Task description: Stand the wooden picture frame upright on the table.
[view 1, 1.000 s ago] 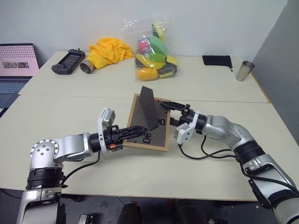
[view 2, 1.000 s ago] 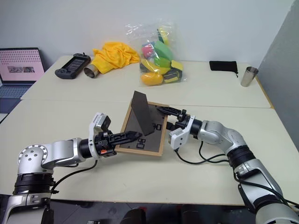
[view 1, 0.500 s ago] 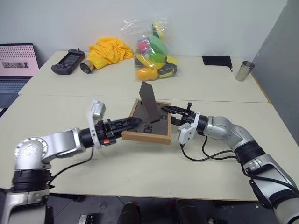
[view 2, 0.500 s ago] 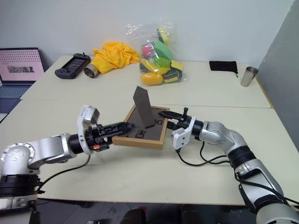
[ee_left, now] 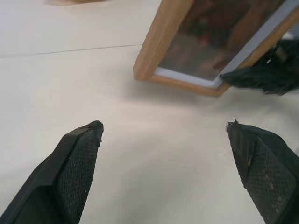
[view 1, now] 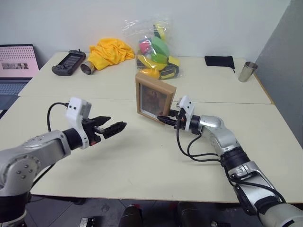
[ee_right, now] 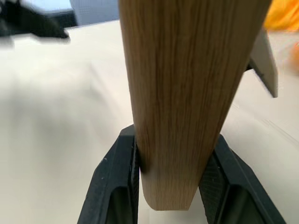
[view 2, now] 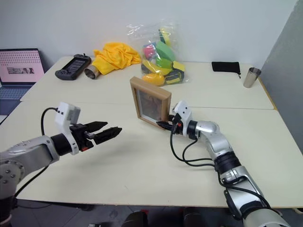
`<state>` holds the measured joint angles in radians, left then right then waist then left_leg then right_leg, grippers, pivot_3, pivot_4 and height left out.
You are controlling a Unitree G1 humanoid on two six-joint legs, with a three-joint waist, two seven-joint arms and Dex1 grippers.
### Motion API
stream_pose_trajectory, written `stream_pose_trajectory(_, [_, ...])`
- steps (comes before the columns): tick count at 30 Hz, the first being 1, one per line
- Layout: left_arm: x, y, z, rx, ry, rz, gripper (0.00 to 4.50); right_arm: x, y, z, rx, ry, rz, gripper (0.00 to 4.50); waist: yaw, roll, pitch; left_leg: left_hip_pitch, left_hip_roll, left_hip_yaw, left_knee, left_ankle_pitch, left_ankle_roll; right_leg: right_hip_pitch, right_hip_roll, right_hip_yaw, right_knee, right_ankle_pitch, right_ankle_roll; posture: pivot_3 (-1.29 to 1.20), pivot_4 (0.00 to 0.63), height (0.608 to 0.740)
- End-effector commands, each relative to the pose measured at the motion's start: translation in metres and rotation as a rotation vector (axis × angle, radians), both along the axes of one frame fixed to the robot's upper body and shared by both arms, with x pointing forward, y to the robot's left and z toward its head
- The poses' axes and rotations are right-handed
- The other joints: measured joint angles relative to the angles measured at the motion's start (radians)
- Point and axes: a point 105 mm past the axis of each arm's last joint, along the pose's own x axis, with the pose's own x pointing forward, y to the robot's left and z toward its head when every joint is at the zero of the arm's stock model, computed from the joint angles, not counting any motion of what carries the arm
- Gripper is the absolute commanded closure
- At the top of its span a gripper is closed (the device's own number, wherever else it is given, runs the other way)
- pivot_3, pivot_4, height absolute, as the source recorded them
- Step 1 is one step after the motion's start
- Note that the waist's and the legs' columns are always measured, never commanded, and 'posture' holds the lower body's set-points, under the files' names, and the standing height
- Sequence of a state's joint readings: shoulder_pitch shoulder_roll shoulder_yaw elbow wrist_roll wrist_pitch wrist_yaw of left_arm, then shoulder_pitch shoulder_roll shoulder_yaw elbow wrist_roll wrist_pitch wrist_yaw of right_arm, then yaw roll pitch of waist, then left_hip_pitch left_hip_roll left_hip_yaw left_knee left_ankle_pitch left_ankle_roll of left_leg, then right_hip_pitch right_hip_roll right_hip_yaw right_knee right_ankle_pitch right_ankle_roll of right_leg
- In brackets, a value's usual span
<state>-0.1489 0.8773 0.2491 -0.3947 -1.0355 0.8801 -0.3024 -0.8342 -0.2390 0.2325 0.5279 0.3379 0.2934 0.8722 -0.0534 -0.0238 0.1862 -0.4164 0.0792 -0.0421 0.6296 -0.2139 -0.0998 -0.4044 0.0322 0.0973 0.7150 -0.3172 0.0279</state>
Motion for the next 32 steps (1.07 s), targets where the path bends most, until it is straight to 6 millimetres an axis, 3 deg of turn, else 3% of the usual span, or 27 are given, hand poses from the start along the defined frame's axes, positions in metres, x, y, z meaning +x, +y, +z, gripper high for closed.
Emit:
stream_pose_trajectory(1, [-0.002, -0.003, 0.007, 0.042, -0.091, -0.01, 0.0, 0.012, -0.002, 0.008, 0.028, 0.084, -0.033, 3.2, 0.002, 0.0, 0.0, 0.0, 0.0, 0.0, 0.0, 0.0, 0.0, 0.0, 0.0, 0.0, 0.0, 0.0, 0.0, 0.0, 0.15, 0.74])
stream_pose_trajectory(11, [-0.005, 0.0, -0.014, 0.138, -0.079, -0.017, 0.0, 0.01, -0.003, -0.021, -0.031, 0.165, -0.068, 3.2, 0.001, 0.0, 0.0, -0.001, 0.0, 0.001, -0.001, 0.0, 0.0, -0.001, 0.0, 0.0, -0.001, 0.0, 0.0, 0.0, 0.15, 0.74])
stream_pose_trajectory(12, [-0.005, -0.001, -0.016, 0.129, -0.074, -0.021, 0.0, 0.01, -0.004, -0.022, -0.029, 0.165, -0.076, 2.5, 0.001, 0.0, 0.0, -0.001, 0.0, 0.001, -0.001, 0.0, 0.0, -0.001, 0.0, 0.0, -0.001, 0.0, 0.0, 0.0, 0.15, 0.74])
stream_pose_trajectory(19, [0.006, -0.004, -0.023, 0.121, -0.066, -0.024, 0.0, -0.004, -0.038, -0.026, -0.069, 0.1, -0.164, 0.88, 0.007, 0.0, 0.0, -0.002, 0.0, 0.001, -0.001, 0.0, 0.0, -0.001, 0.0, 0.0, -0.002, 0.0, 0.0, 0.0, 0.15, 0.74])
stream_pose_trajectory(24, [0.012, 0.001, -0.019, 0.091, -0.083, -0.003, 0.0, -0.027, -0.077, -0.011, -0.151, -0.04, -0.257, 0.01, 0.007, 0.0, 0.0, -0.002, 0.0, 0.001, -0.001, 0.0, 0.0, -0.001, 0.0, 0.0, -0.002, 0.0, 0.0, 0.0, 0.15, 0.74])
stream_pose_trajectory(32, [0.025, 0.024, 0.007, 0.081, -0.123, 0.0, 0.0, -0.063, -0.084, 0.034, -0.055, -0.096, -0.26, 0.01, -0.007, 0.0, 0.0, 0.0, 0.001, 0.0, -0.001, 0.0, 0.0, -0.001, 0.002, 0.001, 0.0, 0.0, 0.001, 0.0, 0.15, 0.74])
